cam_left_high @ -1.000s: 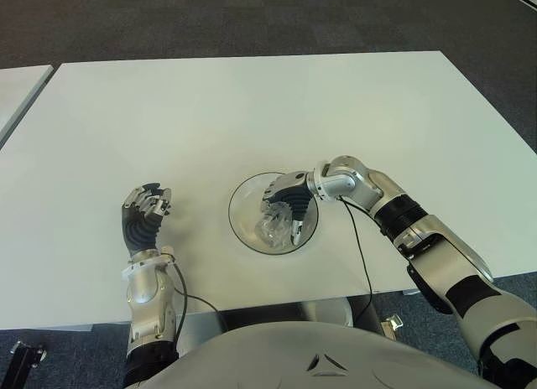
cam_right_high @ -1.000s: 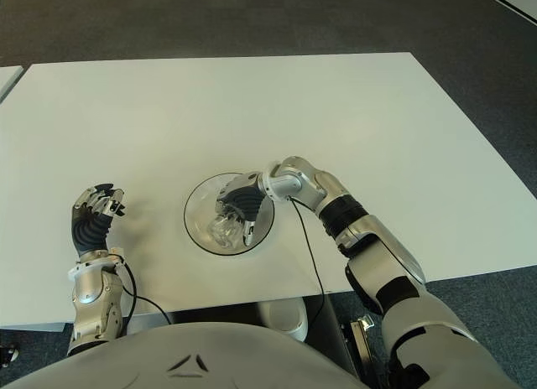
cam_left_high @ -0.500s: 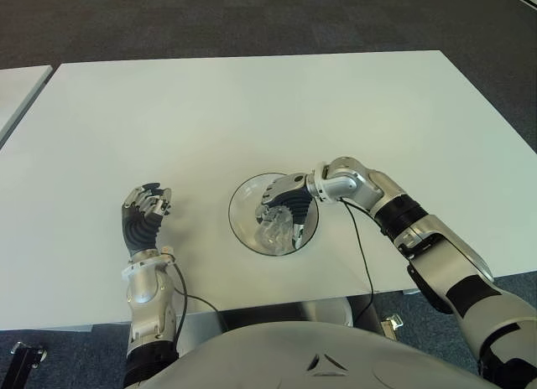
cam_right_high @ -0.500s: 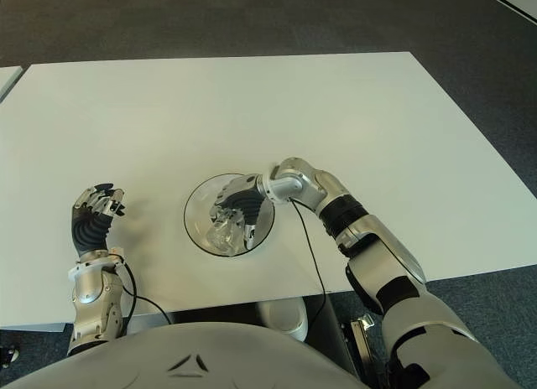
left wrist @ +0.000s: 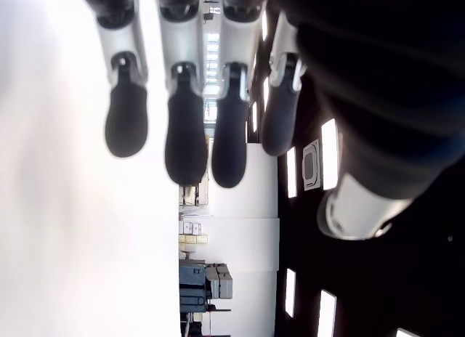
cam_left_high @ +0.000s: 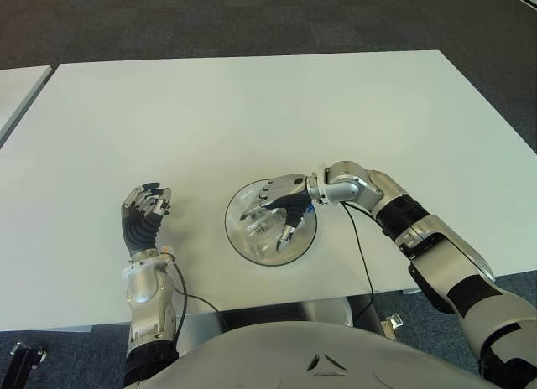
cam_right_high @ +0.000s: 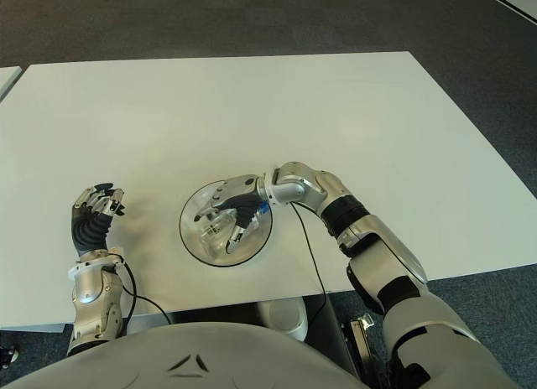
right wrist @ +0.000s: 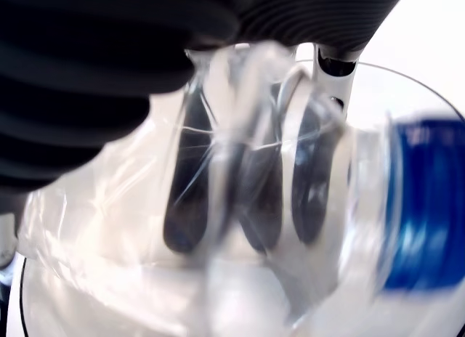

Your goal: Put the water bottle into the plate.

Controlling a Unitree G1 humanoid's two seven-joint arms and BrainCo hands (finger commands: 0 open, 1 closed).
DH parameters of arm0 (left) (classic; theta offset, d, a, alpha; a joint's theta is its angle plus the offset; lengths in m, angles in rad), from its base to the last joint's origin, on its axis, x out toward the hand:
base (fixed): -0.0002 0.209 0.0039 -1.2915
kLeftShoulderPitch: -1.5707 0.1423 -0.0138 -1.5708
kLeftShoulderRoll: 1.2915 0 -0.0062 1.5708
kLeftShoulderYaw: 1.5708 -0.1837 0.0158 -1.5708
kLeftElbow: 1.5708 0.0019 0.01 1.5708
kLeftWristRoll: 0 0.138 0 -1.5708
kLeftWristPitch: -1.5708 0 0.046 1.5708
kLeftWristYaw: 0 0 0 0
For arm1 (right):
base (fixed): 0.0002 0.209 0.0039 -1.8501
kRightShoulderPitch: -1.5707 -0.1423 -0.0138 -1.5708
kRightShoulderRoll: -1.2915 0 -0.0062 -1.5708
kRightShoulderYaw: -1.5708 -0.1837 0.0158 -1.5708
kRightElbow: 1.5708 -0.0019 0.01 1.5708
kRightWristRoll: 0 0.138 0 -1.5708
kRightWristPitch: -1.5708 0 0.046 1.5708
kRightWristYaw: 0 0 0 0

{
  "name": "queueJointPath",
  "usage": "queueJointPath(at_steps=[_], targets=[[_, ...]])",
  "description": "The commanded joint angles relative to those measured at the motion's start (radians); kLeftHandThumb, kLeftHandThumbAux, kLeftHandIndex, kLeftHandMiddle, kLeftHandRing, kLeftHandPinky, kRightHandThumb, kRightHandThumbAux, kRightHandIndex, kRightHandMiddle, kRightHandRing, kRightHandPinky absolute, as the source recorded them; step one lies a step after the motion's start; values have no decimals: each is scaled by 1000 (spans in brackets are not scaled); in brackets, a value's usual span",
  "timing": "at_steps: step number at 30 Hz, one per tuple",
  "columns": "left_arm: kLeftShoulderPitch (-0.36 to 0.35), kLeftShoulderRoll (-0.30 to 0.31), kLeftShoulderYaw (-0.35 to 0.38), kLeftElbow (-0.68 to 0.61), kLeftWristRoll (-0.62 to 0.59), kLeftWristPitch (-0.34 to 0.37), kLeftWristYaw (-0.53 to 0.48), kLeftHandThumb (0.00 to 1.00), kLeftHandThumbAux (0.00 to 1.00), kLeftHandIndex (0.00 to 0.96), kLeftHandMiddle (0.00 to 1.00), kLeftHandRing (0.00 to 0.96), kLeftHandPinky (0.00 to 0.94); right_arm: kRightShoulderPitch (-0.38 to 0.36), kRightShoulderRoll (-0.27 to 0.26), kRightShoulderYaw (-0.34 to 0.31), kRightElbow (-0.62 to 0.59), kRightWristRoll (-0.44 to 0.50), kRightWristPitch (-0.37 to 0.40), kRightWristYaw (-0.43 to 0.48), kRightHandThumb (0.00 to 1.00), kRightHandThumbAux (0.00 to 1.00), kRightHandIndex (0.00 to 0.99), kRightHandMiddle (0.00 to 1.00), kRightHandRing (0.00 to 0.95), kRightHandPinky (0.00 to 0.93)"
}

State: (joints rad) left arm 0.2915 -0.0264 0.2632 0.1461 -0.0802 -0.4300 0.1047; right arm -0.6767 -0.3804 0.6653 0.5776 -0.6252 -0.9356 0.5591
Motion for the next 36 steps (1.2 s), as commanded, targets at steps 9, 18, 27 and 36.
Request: queueJointPath(at_steps=[9, 18, 27, 36], targets=[[-16, 14, -3, 36, 18, -8, 5, 832, 680, 390, 510, 651, 647, -108, 51, -19, 16, -22, -21, -84, 277, 168, 0, 0, 0, 0], [-31, 13, -3, 44, 21, 3, 13, 832, 679, 392, 506, 644, 638, -231, 72, -47, 96, -13, -33, -123, 344, 147, 0, 0, 0, 0], [-74, 25, 1, 96, 26, 3, 21, 834, 678, 400, 499, 639, 649, -354, 99, -95, 160, -70, 65, -250, 419, 157, 0, 0, 0, 0], [-108, 24, -4, 123, 29, 7, 24, 834, 678, 401, 498, 645, 657, -290, 113, -186, 144, 21, 188, -321, 412, 209, 0, 0, 0, 0]])
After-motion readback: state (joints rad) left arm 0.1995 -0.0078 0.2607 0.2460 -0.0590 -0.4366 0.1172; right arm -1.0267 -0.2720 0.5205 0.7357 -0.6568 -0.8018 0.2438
